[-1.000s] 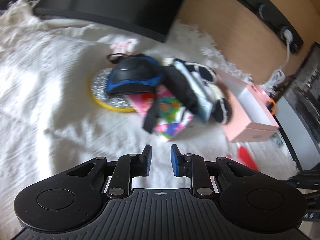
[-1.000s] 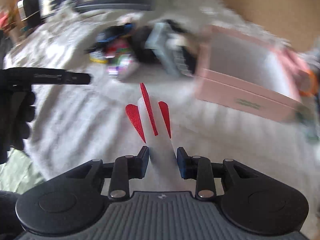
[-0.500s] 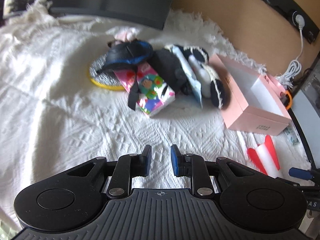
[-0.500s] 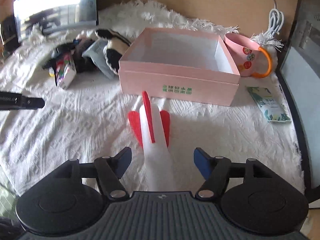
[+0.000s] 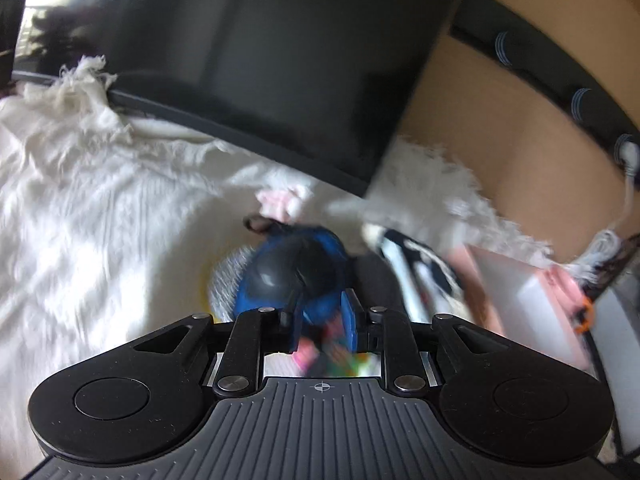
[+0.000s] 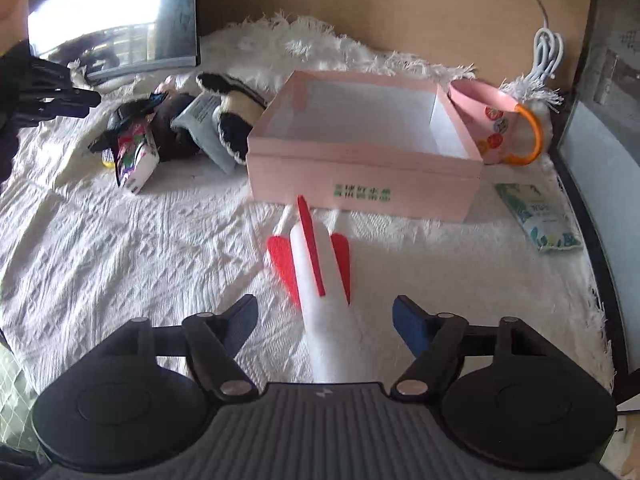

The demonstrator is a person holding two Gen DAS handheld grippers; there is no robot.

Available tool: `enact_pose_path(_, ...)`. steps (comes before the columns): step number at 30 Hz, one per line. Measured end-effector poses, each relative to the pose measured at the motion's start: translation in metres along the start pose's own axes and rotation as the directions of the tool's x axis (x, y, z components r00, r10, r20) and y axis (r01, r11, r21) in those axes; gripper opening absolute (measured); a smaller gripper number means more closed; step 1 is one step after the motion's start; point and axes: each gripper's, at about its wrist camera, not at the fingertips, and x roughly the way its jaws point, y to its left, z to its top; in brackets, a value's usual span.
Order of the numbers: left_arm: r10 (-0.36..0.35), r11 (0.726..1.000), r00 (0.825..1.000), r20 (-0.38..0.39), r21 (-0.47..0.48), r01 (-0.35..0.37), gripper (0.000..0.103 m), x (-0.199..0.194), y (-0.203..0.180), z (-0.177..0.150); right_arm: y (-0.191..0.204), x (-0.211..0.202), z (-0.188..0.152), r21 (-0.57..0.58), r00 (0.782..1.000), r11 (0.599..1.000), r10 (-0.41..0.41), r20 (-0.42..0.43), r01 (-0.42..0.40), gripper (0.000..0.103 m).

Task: Organize soft objects
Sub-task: 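Grasp the pink Kleenex tissue pack with the left gripper while the right holds the rocket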

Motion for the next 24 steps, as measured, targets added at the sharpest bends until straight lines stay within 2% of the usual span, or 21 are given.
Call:
enact_pose_path(2, 0.01, 1.0, 1.0, -0.028, 0.026, -0.01, 0.023, 0.007, -0.002, 0.008, 0.001, -0.001, 0.0, -0.004, 1.0, 1.0, -0.021, 0.018, 0.021, 0.08)
enact_pose_path(6, -0.126, 0.991, 0.99, -0.06, 0.032, 0.128, 0.023, 0.002, -0.021, -0.021, 0.001, 0.002, -0.002, -0.009, 0.999, 0.999, -0.046, 0.02, 0.046, 0.081)
enact_pose_path(7, -0.122, 0.992, 0.991, -0.056, 0.018, 0.123, 0.023, 0.005, -0.028, -0.032, 0.001, 0.004, -0.002, -0.003, 0.999, 0.999, -0.05, 0.01, 0.05, 0.081)
enact_pose_path(10, -0.052, 0.997, 0.998, -0.039, -0.052, 0.05, 0.023, 0.028, -0.046, -0.056, -0.001, 0.007, -0.003, 0.0, 0.998, 0.998, -0.067, -0.003, 0.067, 0.081)
enact_pose_path(12, 0.056, 0.997, 0.998, -0.03, -0.056, -0.058, 0.023, 0.043, -0.054, -0.062, -0.003, 0.007, -0.003, 0.023, 0.997, 0.997, -0.075, -0.004, 0.075, 0.081)
enact_pose_path(13, 0.115, 0.992, 0.993, -0.023, -0.044, -0.116, 0.032, 0.048, -0.057, -0.064, -0.005, 0.007, -0.003, 0.033, 0.998, 0.997, -0.065, -0.006, 0.065, 0.081)
enact_pose_path(14, 0.138, 0.989, 0.99, -0.011, -0.043, -0.138, 0.038, 0.049, -0.056, -0.065, -0.005, 0.009, -0.003, 0.033, 0.998, 0.998, -0.059, -0.012, 0.06, 0.081)
enact_pose_path(17, 0.234, 0.971, 0.972, -0.02, -0.05, -0.235, 0.038, 0.051, -0.046, -0.065, -0.003, 0.014, -0.003, 0.022, 0.997, 0.997, -0.079, -0.021, 0.079, 0.081)
enact_pose_path(24, 0.3, 0.949, 0.954, -0.018, -0.093, -0.3, 0.037, 0.054, -0.024, -0.052, -0.002, 0.011, -0.008, 0.028, 0.998, 0.998, -0.059, -0.001, 0.059, 0.081)
